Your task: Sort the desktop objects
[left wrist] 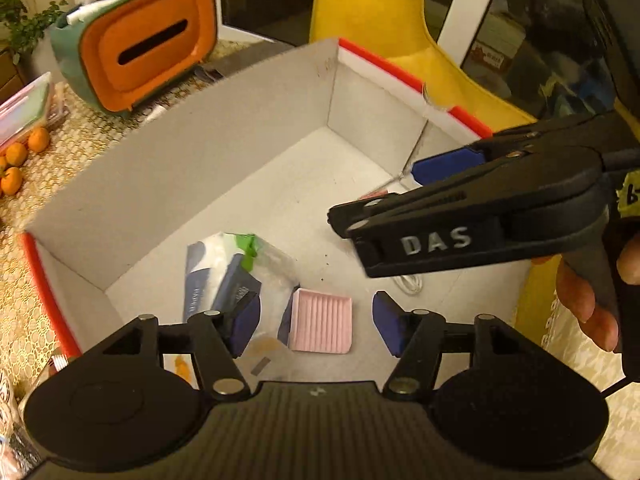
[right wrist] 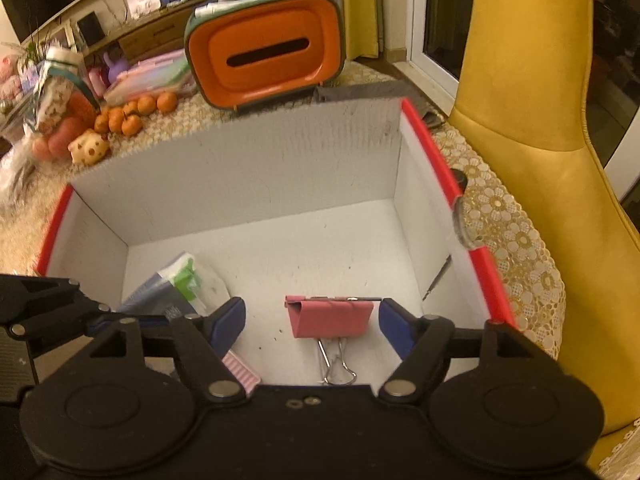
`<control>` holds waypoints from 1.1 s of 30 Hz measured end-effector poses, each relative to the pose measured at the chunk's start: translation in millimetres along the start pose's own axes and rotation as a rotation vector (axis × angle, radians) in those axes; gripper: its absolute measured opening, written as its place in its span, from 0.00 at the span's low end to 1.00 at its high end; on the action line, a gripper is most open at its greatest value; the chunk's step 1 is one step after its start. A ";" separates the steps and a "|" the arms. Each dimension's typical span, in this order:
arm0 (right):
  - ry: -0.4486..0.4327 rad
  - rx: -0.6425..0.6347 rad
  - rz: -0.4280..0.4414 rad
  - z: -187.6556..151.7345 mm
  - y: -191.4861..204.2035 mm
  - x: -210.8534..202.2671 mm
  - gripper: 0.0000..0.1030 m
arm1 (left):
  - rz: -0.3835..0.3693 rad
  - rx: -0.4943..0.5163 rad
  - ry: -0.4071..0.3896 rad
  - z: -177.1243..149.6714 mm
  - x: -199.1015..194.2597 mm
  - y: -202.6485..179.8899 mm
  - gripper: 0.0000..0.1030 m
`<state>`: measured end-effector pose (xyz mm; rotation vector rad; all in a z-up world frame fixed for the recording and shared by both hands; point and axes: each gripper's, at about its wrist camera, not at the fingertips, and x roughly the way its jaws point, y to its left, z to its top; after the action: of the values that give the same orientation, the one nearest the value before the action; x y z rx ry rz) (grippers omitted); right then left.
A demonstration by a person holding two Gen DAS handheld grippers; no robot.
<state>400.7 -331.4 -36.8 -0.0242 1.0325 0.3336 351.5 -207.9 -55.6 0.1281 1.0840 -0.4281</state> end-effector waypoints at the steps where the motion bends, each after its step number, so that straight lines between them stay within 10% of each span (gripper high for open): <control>1: -0.008 0.003 0.004 0.0 -0.9 -3.1 0.75 | 0.000 -0.008 -0.011 -1.2 -3.8 0.6 0.63; 33: -0.180 0.042 0.053 -53.5 33.6 -111.5 0.88 | 0.021 -0.063 -0.287 -82.5 -133.2 -9.4 1.00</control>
<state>294.3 -337.9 34.3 0.0704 0.8625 0.3555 226.9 -154.5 23.5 0.0215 0.8118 -0.3798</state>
